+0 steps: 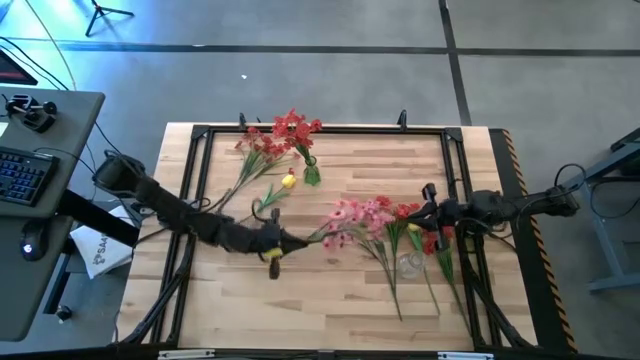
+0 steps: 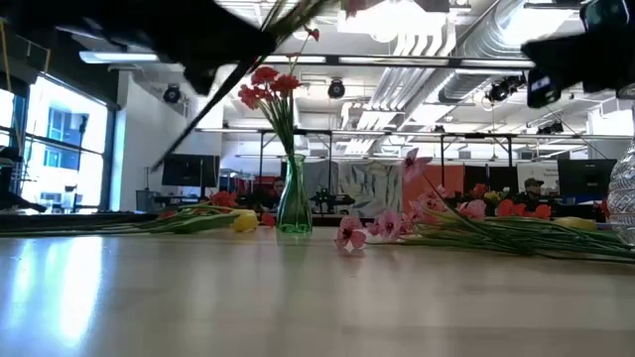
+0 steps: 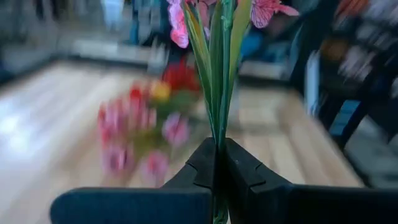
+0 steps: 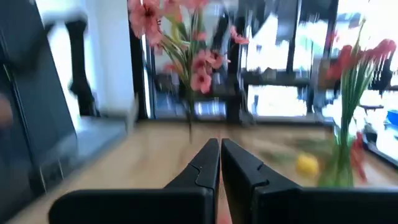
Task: Sort flowers into vase by color
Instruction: Put the left pink flower into the transparent vase
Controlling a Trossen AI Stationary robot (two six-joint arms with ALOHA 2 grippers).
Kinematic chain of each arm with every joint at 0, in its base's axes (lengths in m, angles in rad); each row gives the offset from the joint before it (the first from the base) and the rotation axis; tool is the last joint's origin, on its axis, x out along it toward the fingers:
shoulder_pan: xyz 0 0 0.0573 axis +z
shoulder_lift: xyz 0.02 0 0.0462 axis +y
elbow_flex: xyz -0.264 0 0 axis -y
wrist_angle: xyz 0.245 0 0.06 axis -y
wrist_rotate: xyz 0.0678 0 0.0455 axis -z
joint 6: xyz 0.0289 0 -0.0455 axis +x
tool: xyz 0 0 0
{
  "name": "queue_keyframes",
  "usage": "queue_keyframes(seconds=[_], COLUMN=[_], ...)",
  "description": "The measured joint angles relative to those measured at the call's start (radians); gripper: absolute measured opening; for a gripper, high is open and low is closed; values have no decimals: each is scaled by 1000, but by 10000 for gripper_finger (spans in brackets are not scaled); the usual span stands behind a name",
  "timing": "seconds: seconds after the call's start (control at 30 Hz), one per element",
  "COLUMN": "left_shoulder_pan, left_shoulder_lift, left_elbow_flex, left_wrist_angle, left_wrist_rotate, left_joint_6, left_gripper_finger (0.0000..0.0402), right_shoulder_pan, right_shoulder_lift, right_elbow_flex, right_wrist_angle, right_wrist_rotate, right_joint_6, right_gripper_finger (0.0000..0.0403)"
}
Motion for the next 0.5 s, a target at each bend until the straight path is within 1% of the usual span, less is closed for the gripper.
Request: queue_keyframes(seconds=[0.07,0.13,0.23,0.3,0.4,0.5], left_shoulder_pan=[53,107,174,207,240,259], left_shoulder_lift=[22,45,88,131,197,259], left_elbow_flex=[-6,5,58,116,209,300], left_wrist_angle=[93,125,150,153,147,145], left_wrist_rotate=[52,77,114,149,206,218], left_joint_6=[52,77,95,115,182,269], left_gripper_finger=[1,1,0,0,0,0], right_shoulder_pan=[0,0,0,0,0,0], right_shoulder_lift=[1,16,62,108,195,284], right_elbow_flex=[0,0,0,0,3,23], right_wrist_angle=[105,198,264,285,288,290], right_wrist_rotate=[2,1,-13,0,29,76], right_joint_6=[58,57,47,58,99,129], right_gripper_finger=[14,14,17,26,59,110])
